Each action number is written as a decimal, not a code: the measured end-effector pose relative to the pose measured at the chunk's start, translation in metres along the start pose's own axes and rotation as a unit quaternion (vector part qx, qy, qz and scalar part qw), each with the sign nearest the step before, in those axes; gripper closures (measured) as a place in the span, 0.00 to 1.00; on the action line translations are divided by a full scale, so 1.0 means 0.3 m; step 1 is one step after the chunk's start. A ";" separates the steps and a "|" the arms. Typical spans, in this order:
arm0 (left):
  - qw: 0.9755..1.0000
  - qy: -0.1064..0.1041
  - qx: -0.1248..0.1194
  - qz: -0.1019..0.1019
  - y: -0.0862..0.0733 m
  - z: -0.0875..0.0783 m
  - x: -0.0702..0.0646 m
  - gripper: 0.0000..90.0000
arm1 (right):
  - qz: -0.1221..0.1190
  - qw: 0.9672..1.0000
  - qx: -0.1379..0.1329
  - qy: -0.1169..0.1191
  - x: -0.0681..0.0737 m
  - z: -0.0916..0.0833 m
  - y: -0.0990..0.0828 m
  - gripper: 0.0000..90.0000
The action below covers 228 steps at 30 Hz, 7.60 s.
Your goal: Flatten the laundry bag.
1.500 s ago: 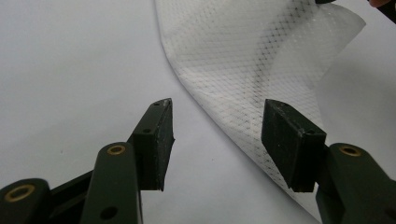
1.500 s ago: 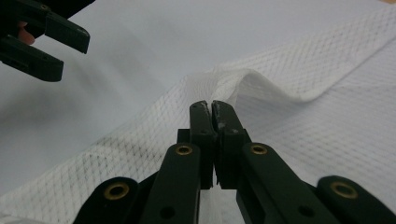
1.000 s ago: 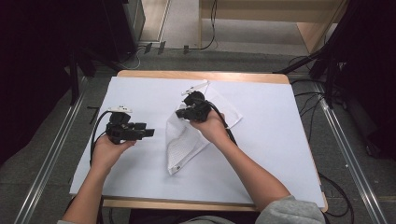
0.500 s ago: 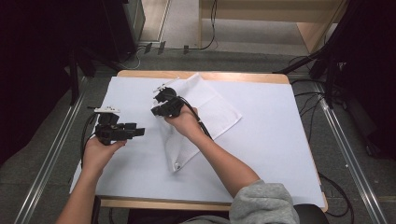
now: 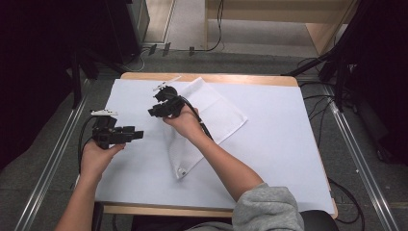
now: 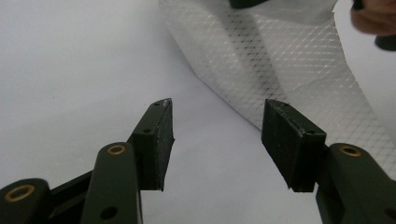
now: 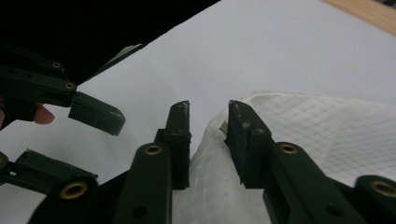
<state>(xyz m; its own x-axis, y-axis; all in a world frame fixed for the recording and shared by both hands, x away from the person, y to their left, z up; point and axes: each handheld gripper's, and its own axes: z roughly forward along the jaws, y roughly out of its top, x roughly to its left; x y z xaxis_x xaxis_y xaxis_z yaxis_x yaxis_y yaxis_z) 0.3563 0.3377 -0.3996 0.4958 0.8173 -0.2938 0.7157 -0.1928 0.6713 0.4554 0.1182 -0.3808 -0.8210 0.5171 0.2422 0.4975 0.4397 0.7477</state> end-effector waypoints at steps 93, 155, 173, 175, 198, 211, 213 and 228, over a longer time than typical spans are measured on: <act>0.999 -0.006 0.023 0.026 0.023 0.053 -0.014 0.49 | 0.129 0.968 0.027 -0.212 -0.557 -0.450 -0.588 0.97; 0.997 0.026 0.064 0.032 0.137 0.291 0.196 0.81 | 0.128 0.980 0.009 -0.154 -0.307 -0.507 -0.665 0.82; 0.997 0.000 0.079 0.020 0.130 0.289 0.200 0.98 | 0.095 0.985 0.027 -0.139 -0.238 -0.395 -0.646 0.82; 0.997 -0.001 0.077 0.018 0.129 0.289 0.202 0.99 | 0.088 0.985 0.029 -0.147 -0.236 -0.393 -0.646 0.86; 0.996 -0.037 0.079 0.021 0.099 0.242 0.089 0.99 | 0.083 0.980 0.035 -0.178 -0.351 -0.463 -0.641 1.00; 0.998 -0.025 0.043 0.032 -0.001 0.148 -0.062 0.99 | 0.102 0.979 0.020 -0.174 -0.424 -0.487 -0.626 1.00; 0.998 -0.028 0.048 0.035 -0.020 0.137 -0.082 0.99 | 0.098 0.980 0.018 -0.174 -0.432 -0.485 -0.621 1.00; 0.994 -0.038 0.086 0.059 -0.120 0.126 -0.191 0.99 | 0.111 0.979 0.017 -0.167 -0.451 -0.495 -0.602 1.00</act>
<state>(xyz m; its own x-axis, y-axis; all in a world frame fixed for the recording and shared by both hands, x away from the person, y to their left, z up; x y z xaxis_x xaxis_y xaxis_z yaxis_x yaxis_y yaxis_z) 0.3208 0.2772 -0.4327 0.6131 0.7406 -0.2750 0.7201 -0.3809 0.5799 0.4350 -0.1402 -0.4567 -0.5562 0.8122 0.1759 0.6674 0.3104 0.6769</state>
